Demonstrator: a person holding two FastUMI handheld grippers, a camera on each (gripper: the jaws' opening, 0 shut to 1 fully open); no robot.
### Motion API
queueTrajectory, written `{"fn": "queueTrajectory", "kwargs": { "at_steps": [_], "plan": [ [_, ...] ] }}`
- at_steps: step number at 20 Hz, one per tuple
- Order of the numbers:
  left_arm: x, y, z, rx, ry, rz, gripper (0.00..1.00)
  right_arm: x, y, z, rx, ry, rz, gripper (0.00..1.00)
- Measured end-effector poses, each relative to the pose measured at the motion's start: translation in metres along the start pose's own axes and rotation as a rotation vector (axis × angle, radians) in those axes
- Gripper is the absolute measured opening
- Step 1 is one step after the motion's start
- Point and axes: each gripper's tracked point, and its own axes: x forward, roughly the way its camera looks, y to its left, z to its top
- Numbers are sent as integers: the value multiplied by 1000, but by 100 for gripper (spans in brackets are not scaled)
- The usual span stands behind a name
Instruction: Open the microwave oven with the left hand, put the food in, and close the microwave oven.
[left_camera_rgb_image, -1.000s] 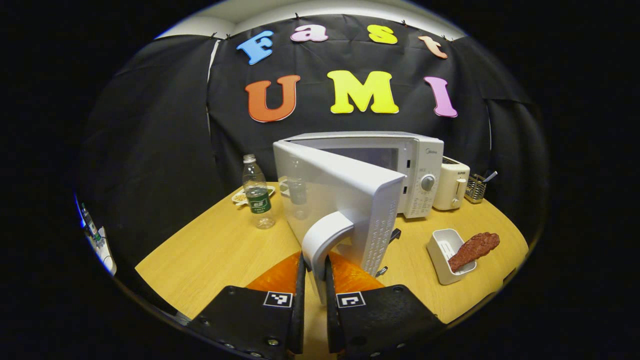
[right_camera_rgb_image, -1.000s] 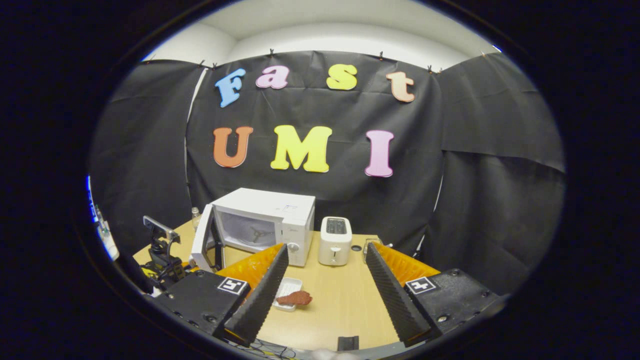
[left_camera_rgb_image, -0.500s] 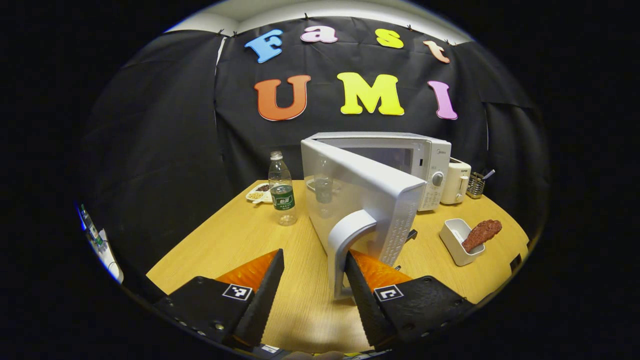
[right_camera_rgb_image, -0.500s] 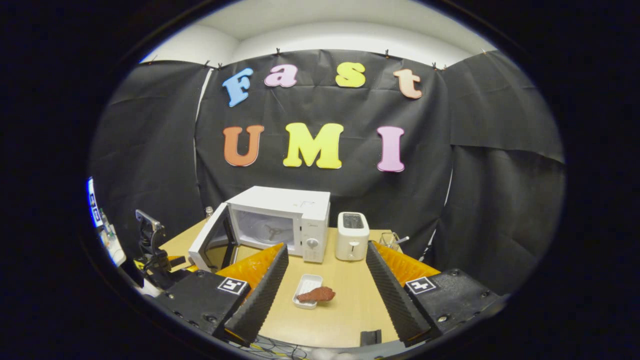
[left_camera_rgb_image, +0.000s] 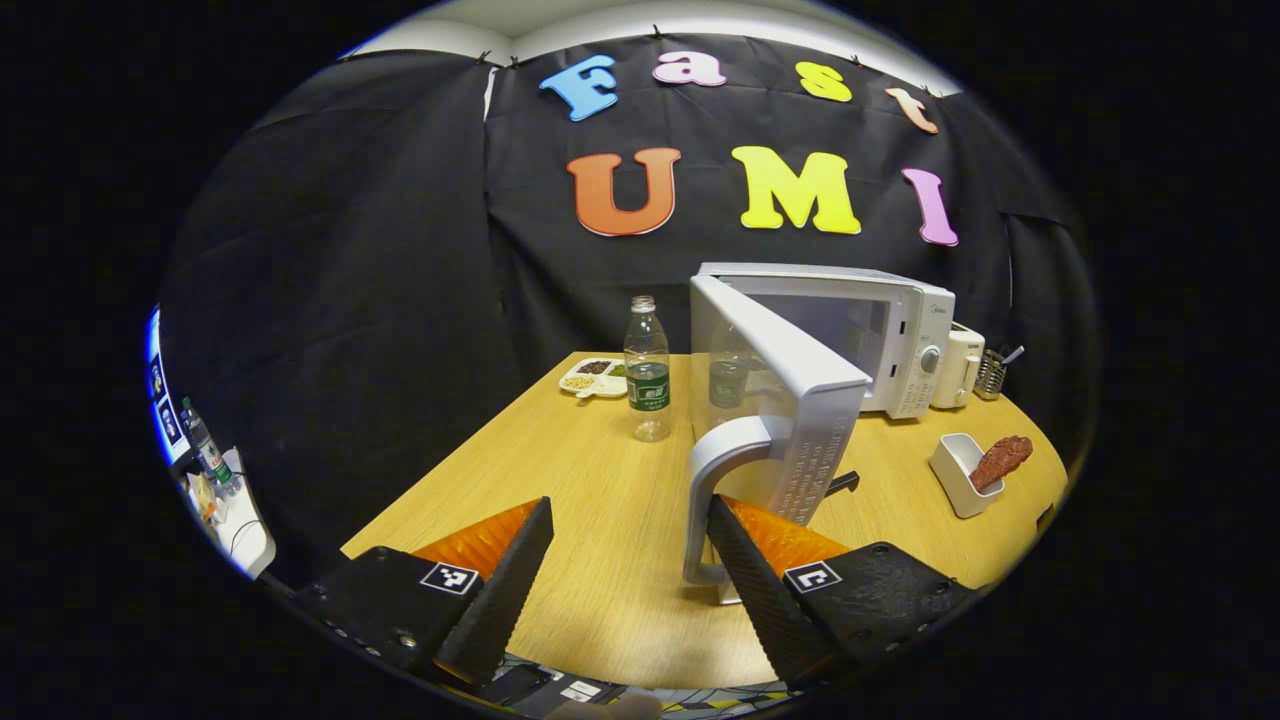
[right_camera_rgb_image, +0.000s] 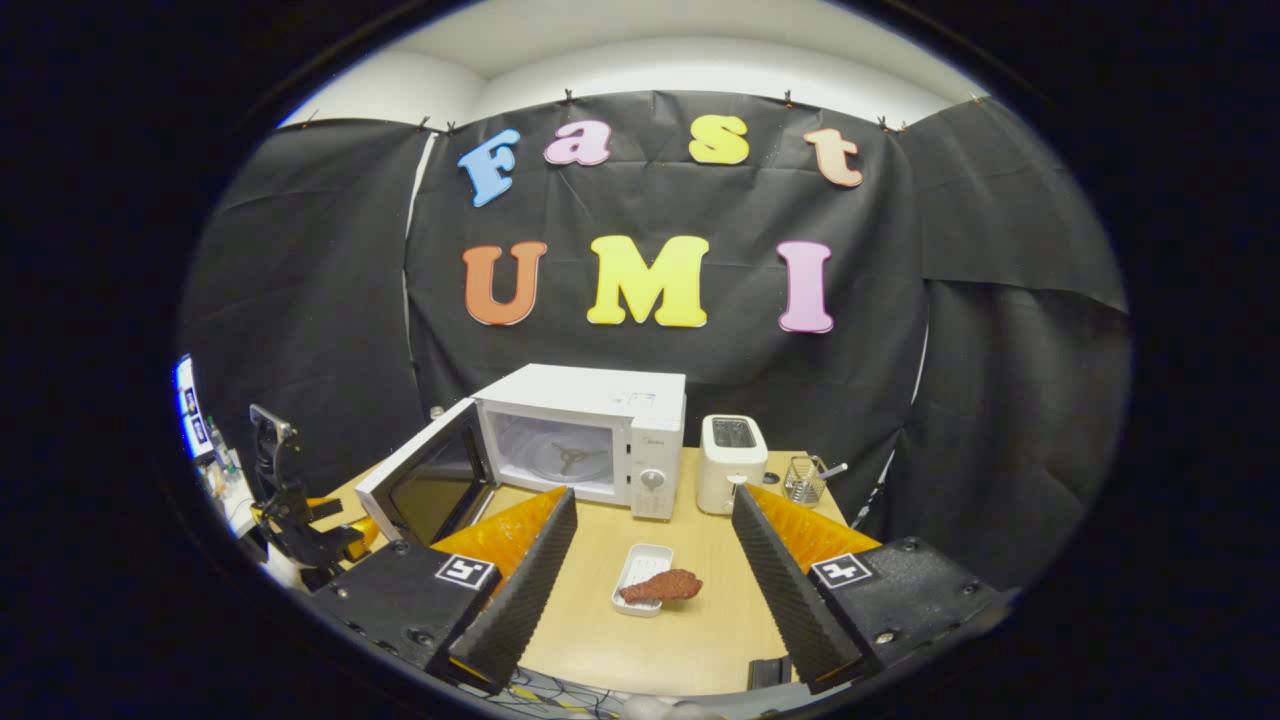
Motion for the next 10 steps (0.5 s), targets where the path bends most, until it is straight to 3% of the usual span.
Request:
{"fn": "queueTrajectory", "kwargs": {
  "at_steps": [4,10],
  "plan": [
    [-7,31,4,-1,-1,66,95,21,-14,-28,-7,33,-5,100],
    [-35,45,20,-28,-5,118,95,70,-37,-111,115,183,57,100]
  ]
}}
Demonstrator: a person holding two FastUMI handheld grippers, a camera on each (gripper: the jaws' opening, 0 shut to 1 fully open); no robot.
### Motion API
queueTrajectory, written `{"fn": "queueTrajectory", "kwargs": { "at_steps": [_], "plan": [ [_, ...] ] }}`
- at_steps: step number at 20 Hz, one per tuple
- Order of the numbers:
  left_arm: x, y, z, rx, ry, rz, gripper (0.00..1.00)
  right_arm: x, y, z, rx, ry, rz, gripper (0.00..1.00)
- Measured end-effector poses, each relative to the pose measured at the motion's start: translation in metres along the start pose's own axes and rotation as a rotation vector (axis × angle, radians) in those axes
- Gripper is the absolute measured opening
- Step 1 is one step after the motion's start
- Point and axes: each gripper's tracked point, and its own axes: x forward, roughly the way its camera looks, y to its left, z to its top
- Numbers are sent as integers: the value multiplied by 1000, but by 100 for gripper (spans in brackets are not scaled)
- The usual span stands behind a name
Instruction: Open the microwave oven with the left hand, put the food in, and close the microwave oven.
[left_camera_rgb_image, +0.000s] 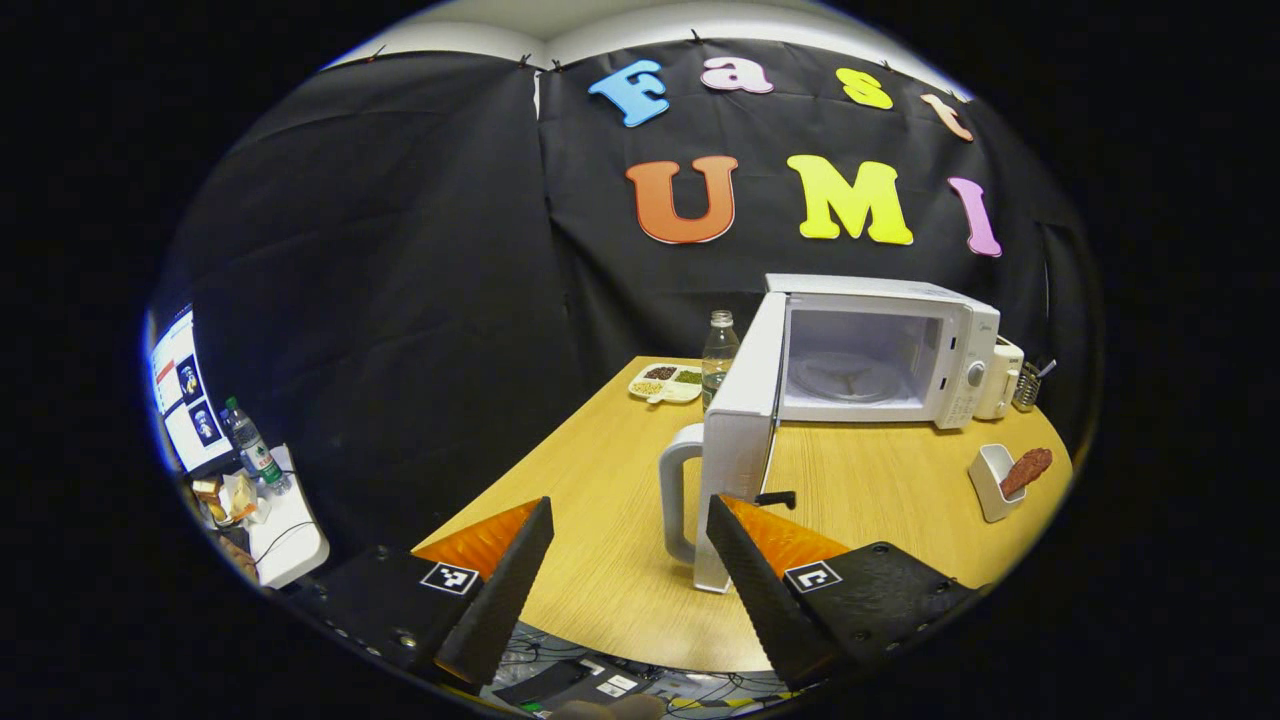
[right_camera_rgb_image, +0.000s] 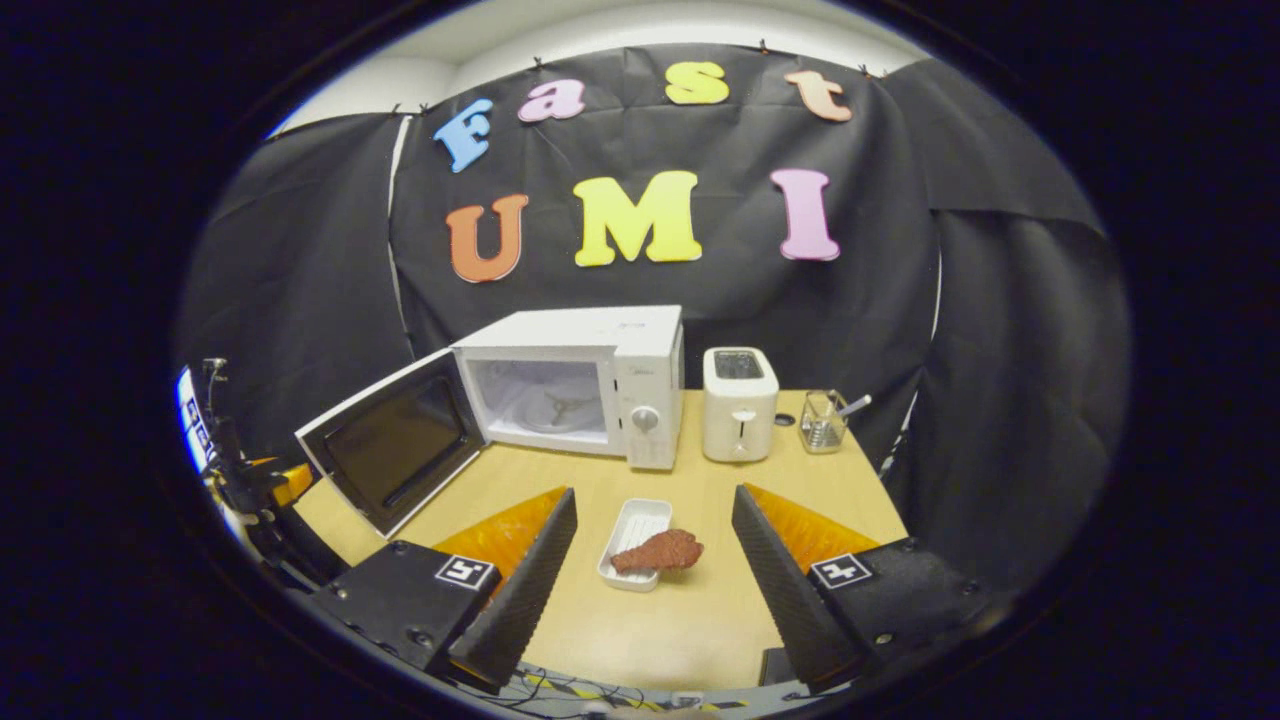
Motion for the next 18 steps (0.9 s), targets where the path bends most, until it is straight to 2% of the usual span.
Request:
{"fn": "queueTrajectory", "kwargs": {
  "at_steps": [4,5,6,9,10,11,12,13,15,16,17,18],
  "plan": [
    [-25,-26,36,-11,-46,-16,95,53,-18,-50,106,137,85,99],
    [-29,-37,47,-18,-60,-23,95,64,-25,-60,139,173,97,85],
    [-33,-48,58,-23,-71,-34,95,76,-29,-67,164,195,110,97],
    [-38,-82,90,-26,-107,-54,95,108,-39,-81,230,264,167,95],
    [-39,-93,100,-27,-114,-59,95,119,-35,-89,259,297,207,83],
    [-37,-103,108,-29,-120,-58,95,126,-31,-94,293,336,248,89],
    [-37,-112,113,-27,-121,-55,95,133,-25,-99,326,370,298,75],
    [-35,-120,117,-22,-121,-45,95,138,-22,-102,361,408,331,81],
    [-32,-132,126,-21,-119,-25,95,149,-19,-106,419,462,370,71],
    [-31,-139,129,-24,-118,-17,95,153,-18,-107,447,487,392,53],
    [-32,-143,130,-23,-112,-6,95,157,-17,-109,478,514,410,57],
    [-31,-147,131,-21,-110,7,95,160,-17,-111,508,544,419,39]
  ]
}}
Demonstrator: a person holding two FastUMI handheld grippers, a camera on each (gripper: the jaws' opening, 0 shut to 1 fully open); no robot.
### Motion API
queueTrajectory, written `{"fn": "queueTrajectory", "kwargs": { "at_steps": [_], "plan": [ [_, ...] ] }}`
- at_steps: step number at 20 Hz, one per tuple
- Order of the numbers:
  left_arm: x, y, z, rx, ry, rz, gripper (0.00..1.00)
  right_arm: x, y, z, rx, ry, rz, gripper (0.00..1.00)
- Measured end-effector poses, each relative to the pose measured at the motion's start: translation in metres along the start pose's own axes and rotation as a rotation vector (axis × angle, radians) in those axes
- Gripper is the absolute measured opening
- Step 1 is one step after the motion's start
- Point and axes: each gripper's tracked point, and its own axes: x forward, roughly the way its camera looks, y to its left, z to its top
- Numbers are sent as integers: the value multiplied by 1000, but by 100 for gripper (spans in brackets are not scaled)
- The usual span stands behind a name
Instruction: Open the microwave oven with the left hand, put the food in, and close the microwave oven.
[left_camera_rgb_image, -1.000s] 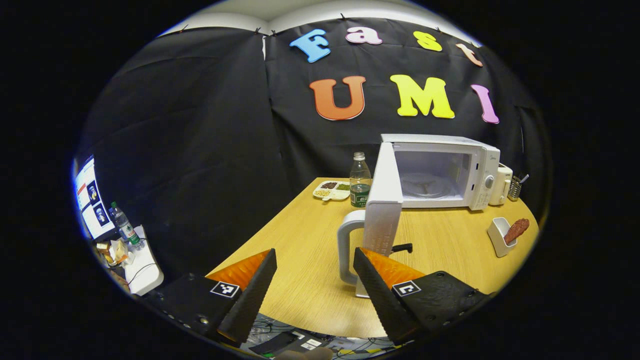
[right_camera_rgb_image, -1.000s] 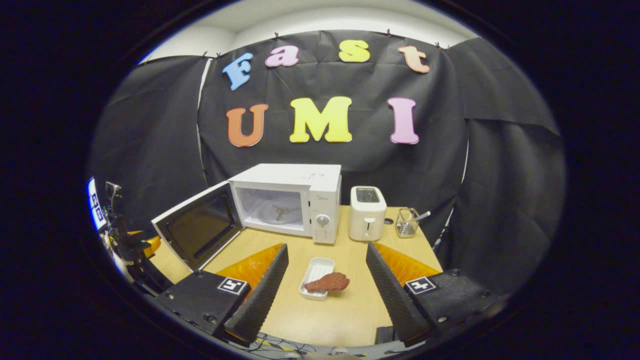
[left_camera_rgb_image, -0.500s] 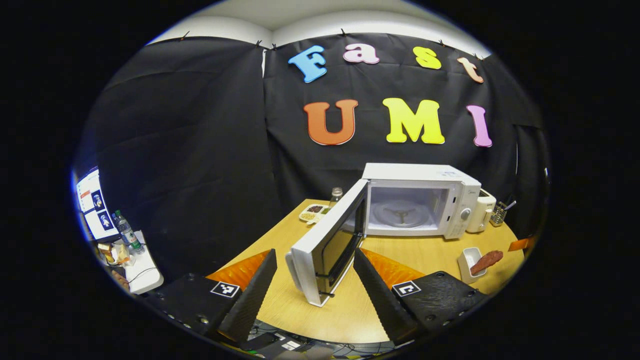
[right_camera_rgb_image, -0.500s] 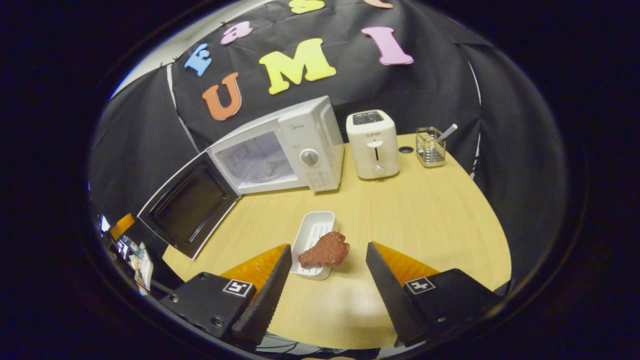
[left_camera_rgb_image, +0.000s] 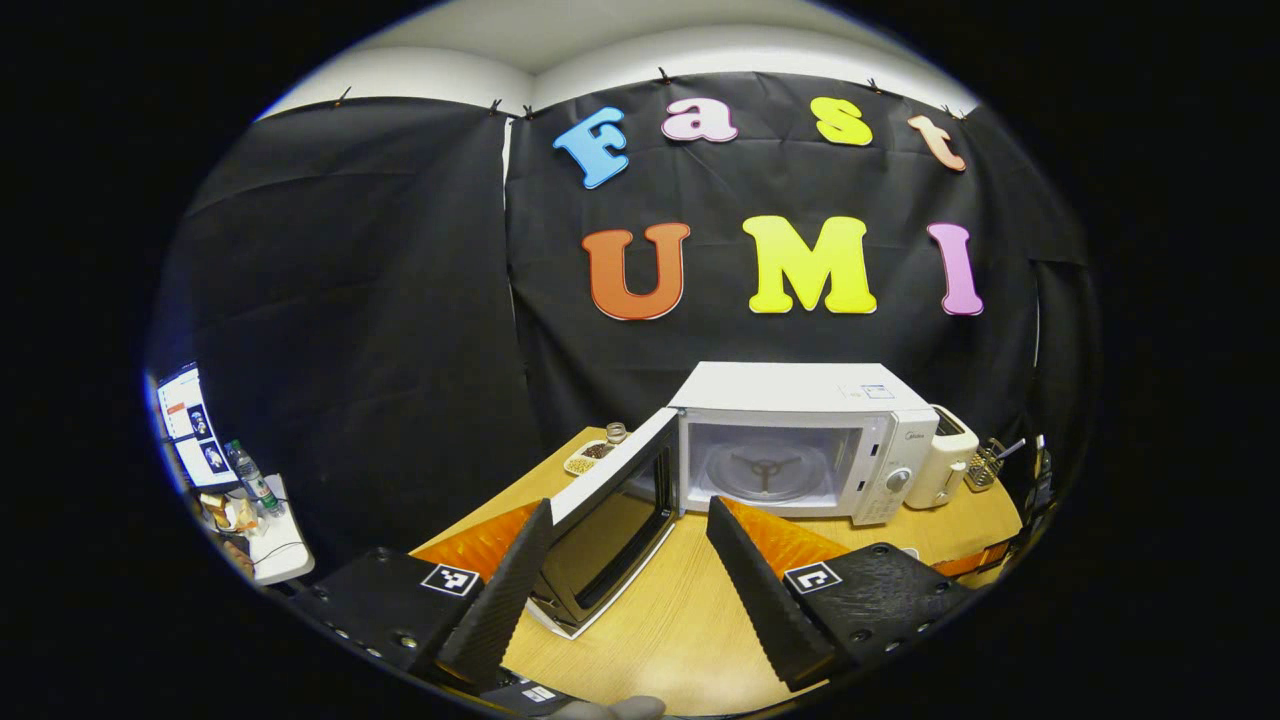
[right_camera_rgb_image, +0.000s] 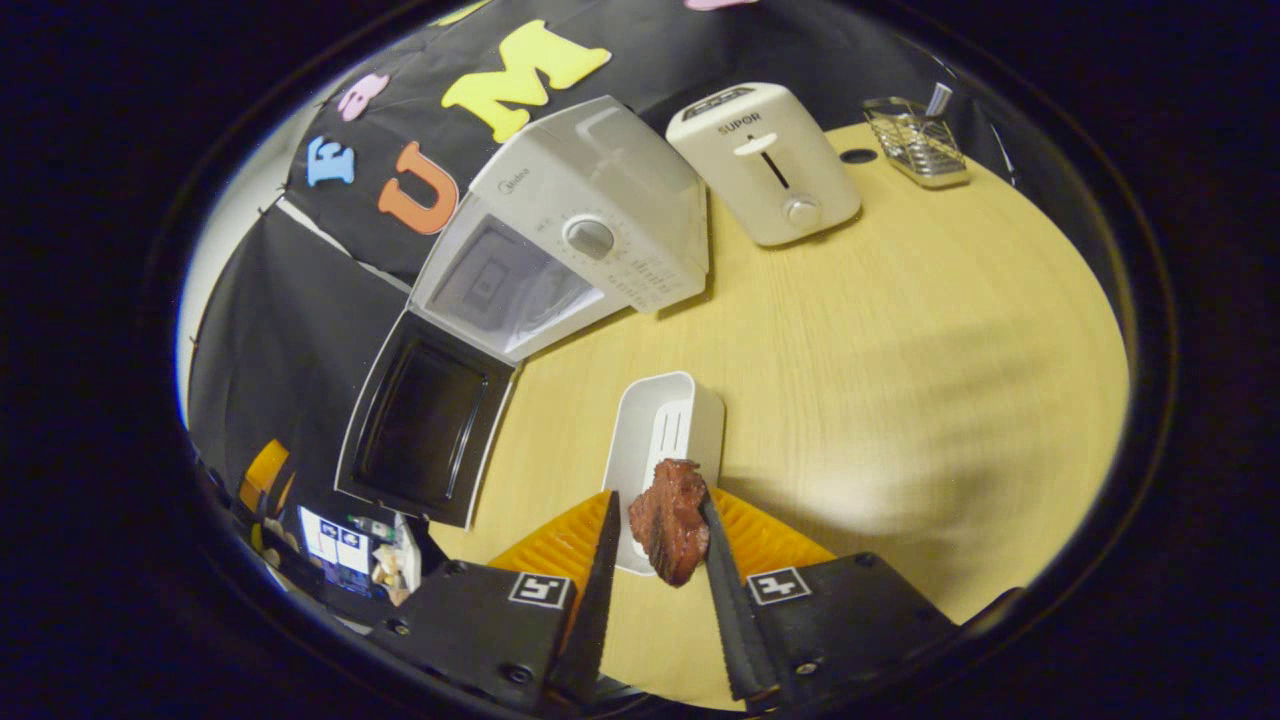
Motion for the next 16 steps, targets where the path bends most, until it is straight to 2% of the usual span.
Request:
{"fn": "queueTrajectory", "kwargs": {
  "at_steps": [1,2,3,5,9,12,16],
  "plan": [
    [-2,-3,2,3,1,12,95,3,-2,0,36,22,11,27],
    [-4,-6,4,6,3,22,95,3,-4,1,73,41,24,21],
    [-7,-7,6,9,2,33,95,2,-5,-1,118,50,36,26],
    [-10,-10,7,16,3,50,95,0,-4,-1,191,70,64,19],
    [-14,-8,6,18,7,65,95,-8,4,5,211,69,77,17],
    [-18,-2,6,22,5,68,95,-22,31,16,195,36,112,16],
    [-13,2,5,10,-4,19,95,-29,85,34,167,-24,169,16]
  ]
}}
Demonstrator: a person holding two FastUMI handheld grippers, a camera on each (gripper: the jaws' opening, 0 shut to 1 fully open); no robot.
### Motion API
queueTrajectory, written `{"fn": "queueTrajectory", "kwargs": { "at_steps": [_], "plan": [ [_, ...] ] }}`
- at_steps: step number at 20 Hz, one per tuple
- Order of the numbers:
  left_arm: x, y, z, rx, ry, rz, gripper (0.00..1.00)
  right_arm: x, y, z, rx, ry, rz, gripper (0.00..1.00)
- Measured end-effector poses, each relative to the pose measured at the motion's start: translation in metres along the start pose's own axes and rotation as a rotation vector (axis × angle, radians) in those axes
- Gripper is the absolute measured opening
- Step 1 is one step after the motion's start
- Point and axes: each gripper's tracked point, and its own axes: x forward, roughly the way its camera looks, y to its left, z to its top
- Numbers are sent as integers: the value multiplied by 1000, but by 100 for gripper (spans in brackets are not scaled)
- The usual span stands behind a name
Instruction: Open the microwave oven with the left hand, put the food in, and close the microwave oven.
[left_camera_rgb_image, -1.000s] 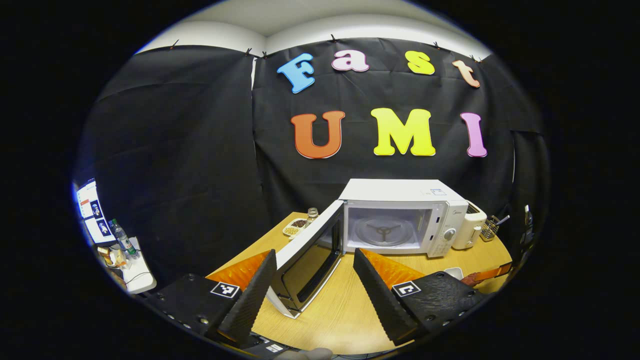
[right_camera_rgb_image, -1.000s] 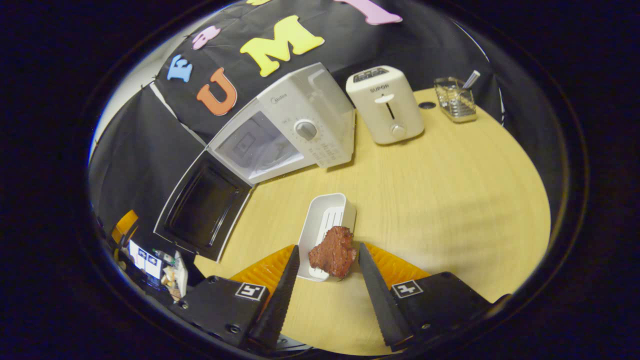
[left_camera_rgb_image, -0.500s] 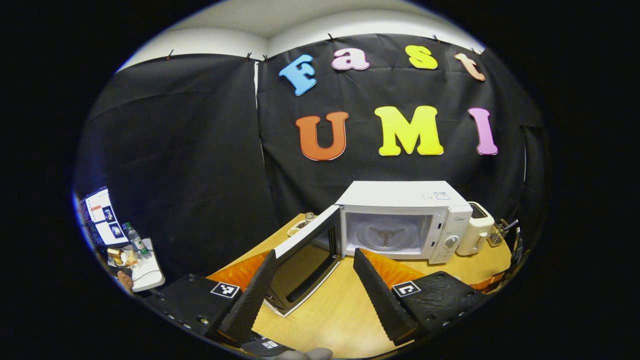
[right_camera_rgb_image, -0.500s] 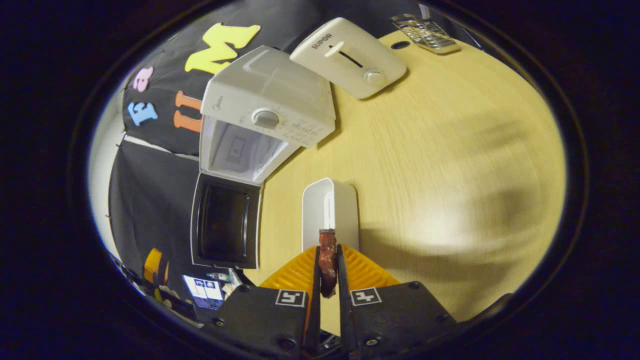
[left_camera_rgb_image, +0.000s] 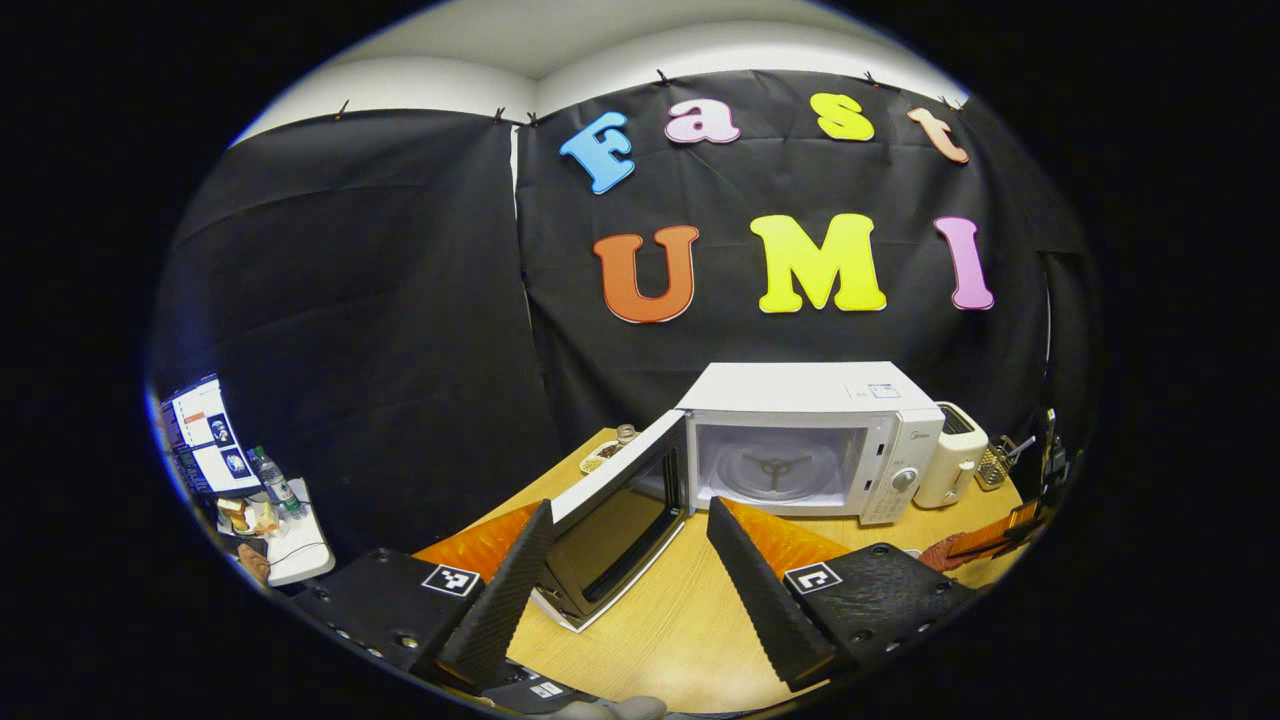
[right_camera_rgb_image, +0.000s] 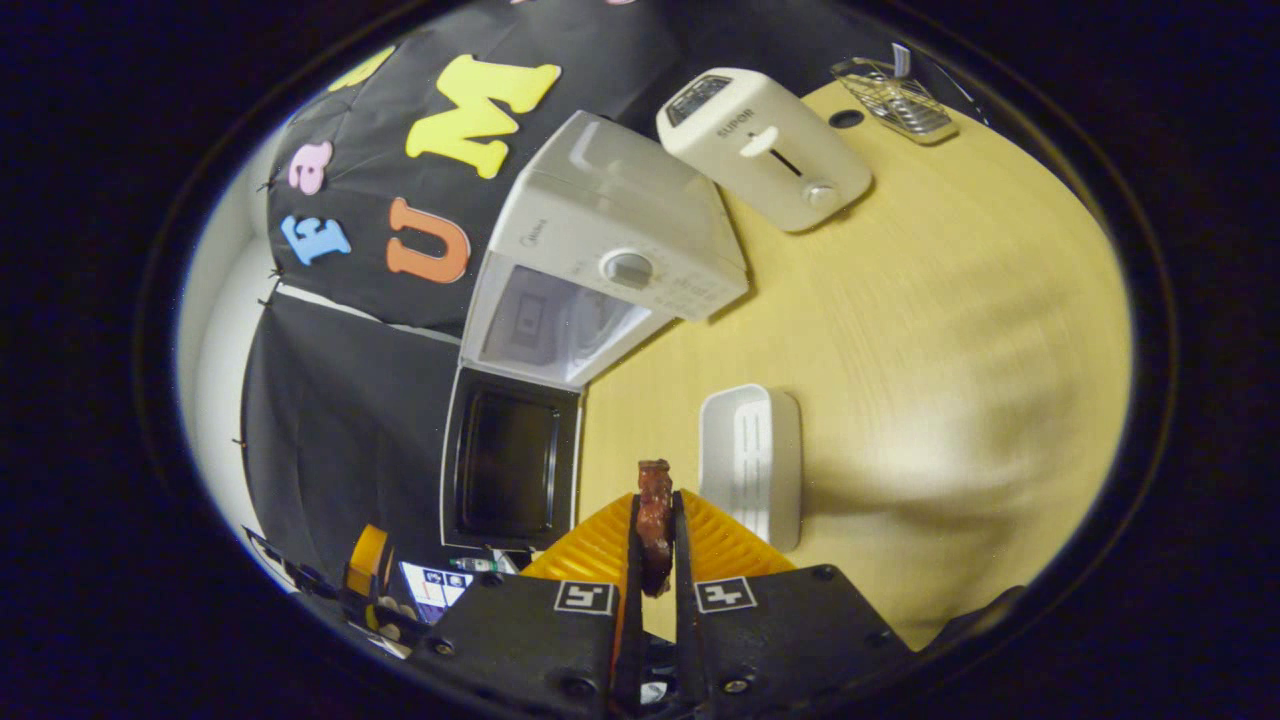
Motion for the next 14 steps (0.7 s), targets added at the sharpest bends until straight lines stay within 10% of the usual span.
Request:
{"fn": "queueTrajectory", "kwargs": {
  "at_steps": [14],
  "plan": [
    [29,43,-35,81,39,-306,95,149,121,38,89,-466,111,16]
  ]
}}
